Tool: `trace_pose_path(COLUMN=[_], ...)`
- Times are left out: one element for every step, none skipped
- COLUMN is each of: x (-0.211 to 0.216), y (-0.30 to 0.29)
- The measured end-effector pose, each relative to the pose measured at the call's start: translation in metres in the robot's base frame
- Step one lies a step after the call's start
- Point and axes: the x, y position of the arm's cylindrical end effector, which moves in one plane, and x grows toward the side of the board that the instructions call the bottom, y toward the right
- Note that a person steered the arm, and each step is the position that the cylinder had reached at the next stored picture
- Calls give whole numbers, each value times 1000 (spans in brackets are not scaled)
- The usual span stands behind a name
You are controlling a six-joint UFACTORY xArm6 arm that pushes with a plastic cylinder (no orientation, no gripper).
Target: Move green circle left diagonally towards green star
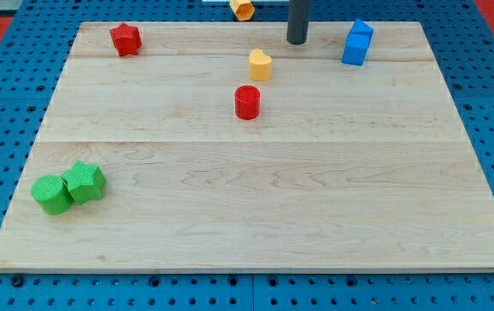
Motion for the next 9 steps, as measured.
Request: trace_pose_path(x=[62,156,260,325,348,320,281,233,239], y=[-12,-12,-41,-174,-269,-327,-325,-307,-330])
